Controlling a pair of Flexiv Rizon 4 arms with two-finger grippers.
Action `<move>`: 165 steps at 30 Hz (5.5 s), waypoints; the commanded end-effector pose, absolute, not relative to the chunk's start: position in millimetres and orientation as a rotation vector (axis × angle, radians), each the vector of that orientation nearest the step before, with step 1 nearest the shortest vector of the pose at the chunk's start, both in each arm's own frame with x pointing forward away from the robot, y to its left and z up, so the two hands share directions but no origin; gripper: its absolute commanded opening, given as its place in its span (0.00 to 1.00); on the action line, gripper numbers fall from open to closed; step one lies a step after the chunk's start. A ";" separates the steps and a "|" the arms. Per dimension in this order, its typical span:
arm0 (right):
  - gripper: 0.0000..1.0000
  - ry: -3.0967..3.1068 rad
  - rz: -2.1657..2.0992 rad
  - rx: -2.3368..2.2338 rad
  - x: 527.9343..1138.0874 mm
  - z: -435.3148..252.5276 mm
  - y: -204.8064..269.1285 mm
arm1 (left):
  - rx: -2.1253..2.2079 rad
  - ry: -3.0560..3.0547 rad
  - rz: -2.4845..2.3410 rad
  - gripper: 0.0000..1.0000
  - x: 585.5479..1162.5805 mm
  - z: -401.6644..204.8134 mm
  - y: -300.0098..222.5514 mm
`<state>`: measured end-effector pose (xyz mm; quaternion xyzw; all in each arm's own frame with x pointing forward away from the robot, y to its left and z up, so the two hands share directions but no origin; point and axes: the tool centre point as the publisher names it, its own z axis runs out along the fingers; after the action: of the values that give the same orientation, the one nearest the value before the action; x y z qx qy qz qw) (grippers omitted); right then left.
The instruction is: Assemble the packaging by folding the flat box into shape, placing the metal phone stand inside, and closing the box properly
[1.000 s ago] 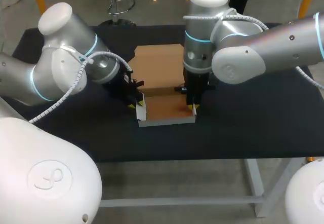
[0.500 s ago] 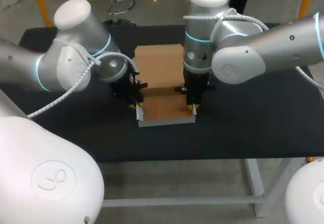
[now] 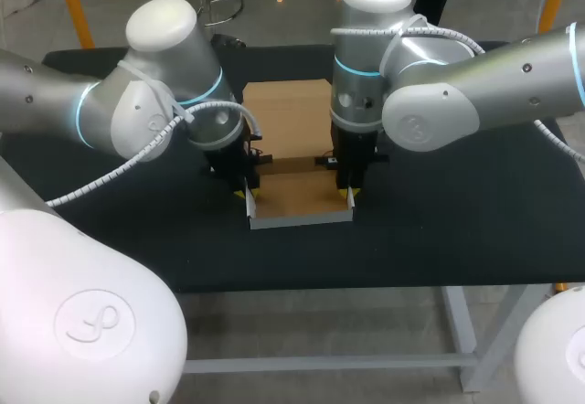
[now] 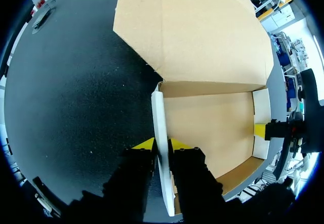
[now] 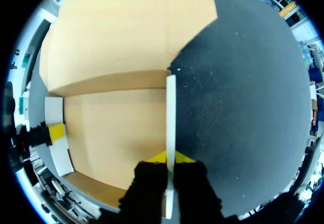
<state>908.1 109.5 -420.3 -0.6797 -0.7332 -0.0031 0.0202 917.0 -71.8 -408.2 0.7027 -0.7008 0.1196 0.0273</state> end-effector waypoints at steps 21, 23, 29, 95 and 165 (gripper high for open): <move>0.49 -2.339 -0.055 -2.045 903.1 -412.4 112.1 | 2.369 -2.330 0.043 0.00 917.8 -411.4 -75.0; 0.97 -2.361 -0.094 -2.002 900.7 -409.0 111.3 | 2.369 -2.336 0.046 0.00 917.4 -410.2 -75.5; 1.00 -2.423 -0.168 -1.902 893.8 -399.7 108.2 | 2.371 -2.345 0.054 0.00 916.9 -407.5 -76.3; 1.00 -3.022 -0.952 -0.727 812.9 -307.4 -5.2 | 2.386 -2.409 0.038 0.00 918.1 -398.5 -49.1; 1.00 -3.003 -0.889 -0.743 814.8 -307.4 10.8 | 2.021 -2.450 0.818 1.00 896.3 -337.7 -47.9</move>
<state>814.0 12.3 -310.7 -0.2295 -0.9325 -0.2756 -0.0426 914.8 -65.6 -353.5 0.6298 -0.7450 0.2027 -0.0853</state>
